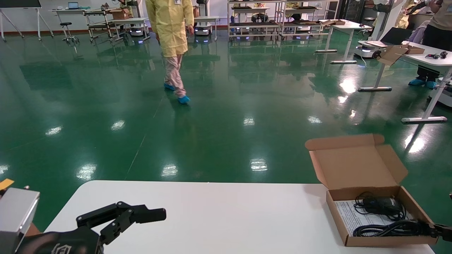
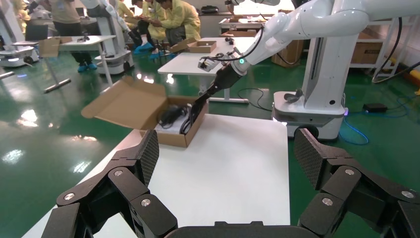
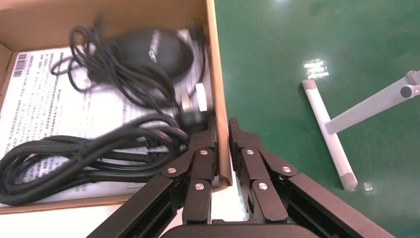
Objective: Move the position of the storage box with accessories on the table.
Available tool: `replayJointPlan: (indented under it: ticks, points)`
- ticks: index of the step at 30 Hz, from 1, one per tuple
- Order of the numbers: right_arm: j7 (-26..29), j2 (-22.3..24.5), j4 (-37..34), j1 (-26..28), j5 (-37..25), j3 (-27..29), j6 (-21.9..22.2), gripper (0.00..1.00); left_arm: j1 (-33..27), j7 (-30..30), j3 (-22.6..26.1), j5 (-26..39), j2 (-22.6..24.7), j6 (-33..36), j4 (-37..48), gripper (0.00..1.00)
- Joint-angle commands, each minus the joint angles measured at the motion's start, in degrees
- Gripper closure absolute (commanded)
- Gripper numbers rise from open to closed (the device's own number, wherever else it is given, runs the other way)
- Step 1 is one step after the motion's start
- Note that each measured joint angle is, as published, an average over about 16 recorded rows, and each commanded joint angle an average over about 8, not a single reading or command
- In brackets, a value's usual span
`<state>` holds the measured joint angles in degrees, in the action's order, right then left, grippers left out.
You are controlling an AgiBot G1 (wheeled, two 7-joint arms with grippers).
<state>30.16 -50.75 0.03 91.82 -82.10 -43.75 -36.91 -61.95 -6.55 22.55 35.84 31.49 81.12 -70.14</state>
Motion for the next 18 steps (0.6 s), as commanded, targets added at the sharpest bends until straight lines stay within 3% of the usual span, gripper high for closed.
replayJointPlan:
  ticks: [1, 18]
  points:
    - [0.0, 0.0, 0.0, 0.0, 0.0, 0.0, 0.0, 0.0, 0.0, 0.0, 0.0, 0.0, 0.0, 0.0, 0.0, 0.0]
    - [0.3, 0.4, 0.7, 2.5, 0.6, 0.4, -1.9, 0.0, 0.0, 0.0, 0.0, 0.0, 0.0, 0.0, 0.0, 0.0]
